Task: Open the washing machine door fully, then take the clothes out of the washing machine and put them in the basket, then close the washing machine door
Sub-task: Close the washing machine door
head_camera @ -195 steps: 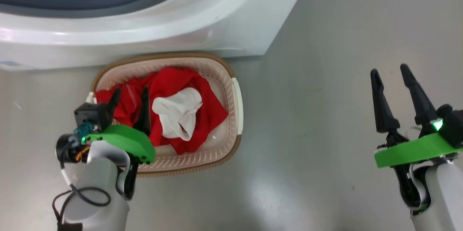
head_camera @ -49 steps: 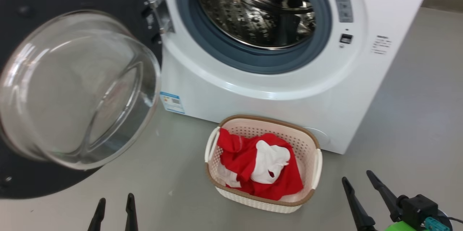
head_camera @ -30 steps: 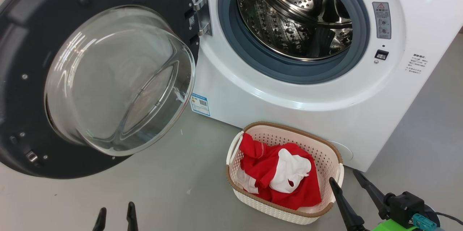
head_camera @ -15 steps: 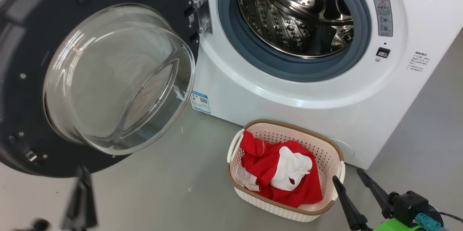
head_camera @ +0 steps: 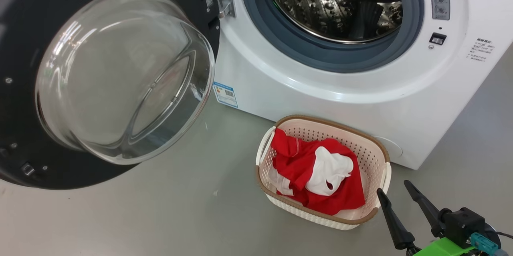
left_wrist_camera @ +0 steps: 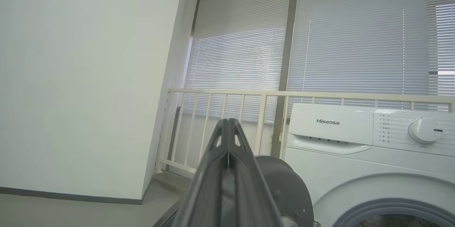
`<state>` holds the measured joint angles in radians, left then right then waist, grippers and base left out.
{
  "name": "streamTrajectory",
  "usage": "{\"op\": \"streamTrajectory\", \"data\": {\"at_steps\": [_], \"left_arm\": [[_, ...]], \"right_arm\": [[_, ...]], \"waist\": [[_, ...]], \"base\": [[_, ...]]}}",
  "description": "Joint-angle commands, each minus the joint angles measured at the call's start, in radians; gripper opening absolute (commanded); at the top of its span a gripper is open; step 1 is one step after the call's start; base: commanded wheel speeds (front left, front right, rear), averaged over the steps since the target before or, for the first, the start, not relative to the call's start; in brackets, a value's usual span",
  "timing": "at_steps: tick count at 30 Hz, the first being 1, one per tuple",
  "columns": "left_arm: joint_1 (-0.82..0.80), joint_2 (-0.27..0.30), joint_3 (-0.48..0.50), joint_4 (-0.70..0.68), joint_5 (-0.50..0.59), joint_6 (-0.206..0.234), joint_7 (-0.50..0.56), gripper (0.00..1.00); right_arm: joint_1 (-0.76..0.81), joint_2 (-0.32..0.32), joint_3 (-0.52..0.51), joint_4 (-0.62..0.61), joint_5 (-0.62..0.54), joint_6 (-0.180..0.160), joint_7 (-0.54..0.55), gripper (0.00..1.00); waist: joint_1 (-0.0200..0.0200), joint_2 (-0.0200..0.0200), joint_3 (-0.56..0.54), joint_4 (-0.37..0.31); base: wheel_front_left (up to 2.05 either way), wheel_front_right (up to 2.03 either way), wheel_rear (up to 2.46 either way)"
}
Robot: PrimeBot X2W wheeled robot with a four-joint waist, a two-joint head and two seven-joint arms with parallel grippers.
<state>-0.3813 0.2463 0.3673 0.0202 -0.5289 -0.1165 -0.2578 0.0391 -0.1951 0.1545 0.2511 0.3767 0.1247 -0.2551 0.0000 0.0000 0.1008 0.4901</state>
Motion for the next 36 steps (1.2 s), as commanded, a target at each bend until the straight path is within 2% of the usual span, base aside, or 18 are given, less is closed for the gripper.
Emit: {"op": "streamTrajectory", "data": {"at_steps": [1, 8, 12, 14, 18, 19, 21, 25, 30, 36], "left_arm": [[-0.067, 0.064, 0.041, 0.012, -0.035, -0.009, 0.005, 0.00], [-0.298, 0.181, 0.115, 0.283, -0.247, -0.012, 0.112, 0.00], [-0.396, 0.238, 0.143, 0.435, -0.332, -0.005, 0.208, 0.00], [-0.458, 0.271, 0.137, 0.542, -0.386, 0.013, 0.331, 0.00], [-0.523, 0.301, 0.121, 0.666, -0.457, 0.049, 0.529, 0.00], [-0.523, 0.301, 0.121, 0.666, -0.457, 0.049, 0.529, 0.00], [-0.543, 0.320, 0.105, 0.707, -0.469, 0.067, 0.611, 0.00], [-0.564, 0.348, 0.061, 0.751, -0.456, 0.092, 0.709, 0.00], [-0.579, 0.342, 0.036, 0.765, -0.473, 0.113, 0.808, 0.00], [-0.550, 0.331, 0.018, 0.721, -0.495, 0.128, 0.915, 0.00]], "right_arm": [[-0.022, -0.020, 0.017, -0.026, 0.001, 0.006, -0.007, 1.00], [-0.052, -0.027, 0.023, -0.029, 0.000, 0.006, -0.007, 1.00], [-0.064, -0.029, 0.022, -0.030, 0.002, 0.006, -0.007, 1.00], [-0.067, -0.031, 0.018, -0.030, 0.003, 0.006, -0.007, 1.00], [-0.068, -0.032, 0.017, -0.030, 0.002, 0.006, -0.007, 1.00], [-0.068, -0.032, 0.017, -0.030, 0.002, 0.006, -0.007, 1.00], [-0.072, -0.033, 0.017, -0.031, 0.001, 0.006, -0.007, 1.00], [-0.083, -0.039, 0.019, -0.033, 0.001, 0.006, -0.007, 1.00], [-0.089, -0.042, 0.017, -0.032, 0.003, 0.006, -0.007, 1.00], [-0.091, -0.037, 0.014, -0.033, 0.003, 0.006, -0.007, 1.00]], "waist": [[0.0000, 0.0000, 0.020, 0.002], [0.0000, 0.0000, 0.069, -0.001], [0.0000, 0.0000, 0.090, -0.001], [0.0000, 0.0000, 0.100, 0.003], [0.0000, 0.0000, 0.110, 0.007], [0.0000, 0.0000, 0.110, 0.007], [0.0000, 0.0000, 0.117, 0.007], [0.0000, 0.0000, 0.131, 0.006], [0.0000, 0.0000, 0.140, 0.001], [0.0000, 0.0000, 0.144, -0.006]], "base": [[0.00, 0.00, 0.00], [0.00, 0.00, 0.00], [0.00, 0.00, 0.00], [0.00, 0.00, 0.00], [0.00, 0.00, 0.00], [0.00, 0.00, 0.00], [0.00, 0.00, 0.00], [0.00, 0.00, 0.00], [0.00, 0.00, 0.00], [0.00, 0.00, 0.00]]}}
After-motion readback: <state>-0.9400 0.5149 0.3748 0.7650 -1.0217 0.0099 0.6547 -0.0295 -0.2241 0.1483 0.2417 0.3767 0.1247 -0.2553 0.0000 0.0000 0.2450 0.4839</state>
